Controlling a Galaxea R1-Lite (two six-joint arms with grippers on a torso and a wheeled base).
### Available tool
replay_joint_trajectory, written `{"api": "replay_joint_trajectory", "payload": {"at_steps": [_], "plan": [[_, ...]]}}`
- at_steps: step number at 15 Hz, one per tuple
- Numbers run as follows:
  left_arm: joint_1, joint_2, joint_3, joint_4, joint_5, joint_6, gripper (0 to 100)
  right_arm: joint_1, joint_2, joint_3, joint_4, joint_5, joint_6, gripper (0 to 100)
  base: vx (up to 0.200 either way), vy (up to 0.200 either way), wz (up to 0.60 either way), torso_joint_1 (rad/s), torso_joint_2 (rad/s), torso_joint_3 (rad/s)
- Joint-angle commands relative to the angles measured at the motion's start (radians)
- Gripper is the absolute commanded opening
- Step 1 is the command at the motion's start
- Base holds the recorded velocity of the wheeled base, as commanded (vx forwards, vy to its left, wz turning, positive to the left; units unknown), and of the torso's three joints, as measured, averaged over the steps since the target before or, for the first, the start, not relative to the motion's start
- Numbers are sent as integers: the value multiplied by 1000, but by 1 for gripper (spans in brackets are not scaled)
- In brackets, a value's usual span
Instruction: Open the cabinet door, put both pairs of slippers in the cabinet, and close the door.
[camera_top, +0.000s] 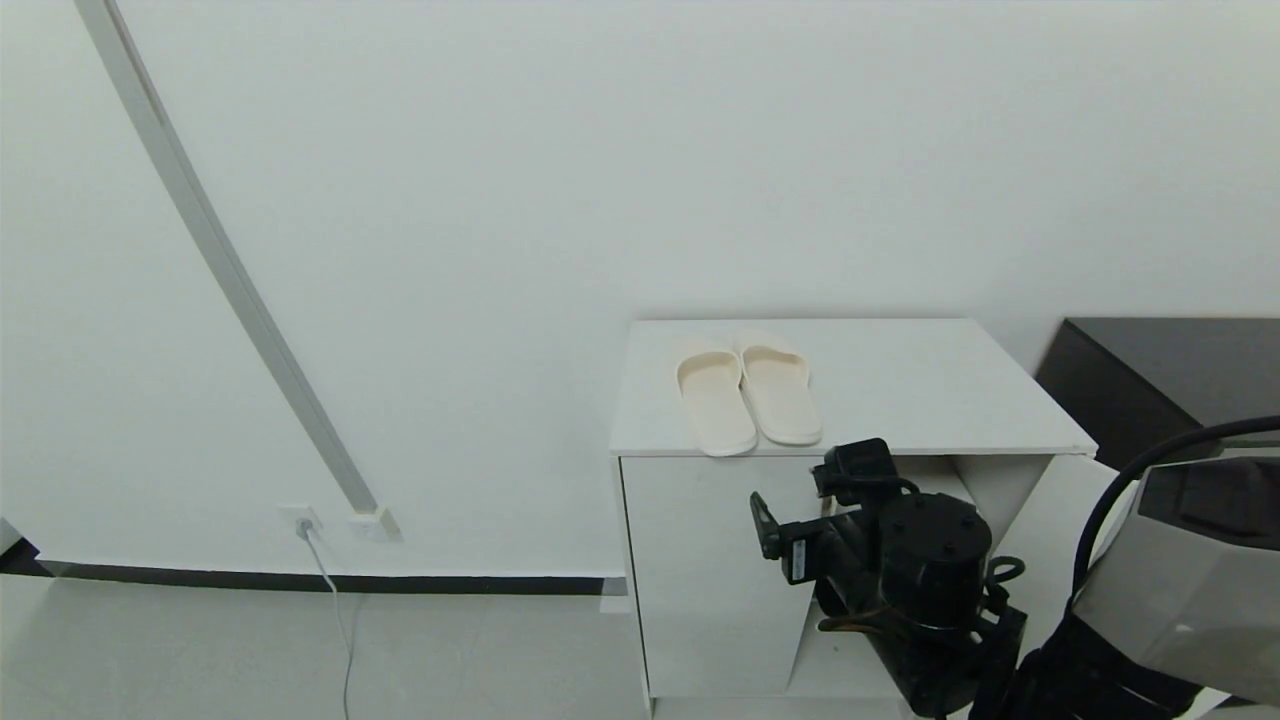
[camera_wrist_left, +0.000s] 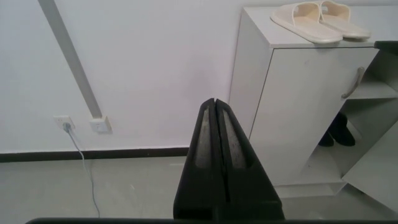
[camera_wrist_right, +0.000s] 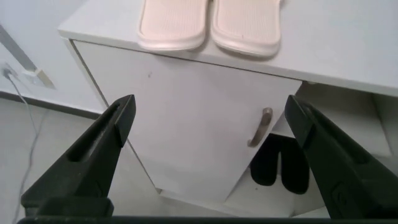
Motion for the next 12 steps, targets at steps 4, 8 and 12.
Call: {"api": "replay_joint_trajectory", "payload": {"at_steps": [4, 8, 12], "plan": [[1, 0, 0, 0, -2, 5, 0, -29, -33, -128, 150, 31, -9, 100, 0, 0, 0, 0, 0, 0], [1, 0, 0, 0, -2, 8, 0, -34, -102, -342, 505, 31, 82, 100, 0, 0, 0, 0, 0, 0], [1, 0, 0, 0, -2, 6, 0, -29, -155, -382, 686, 31, 149, 100, 0, 0, 0, 0, 0, 0]]}}
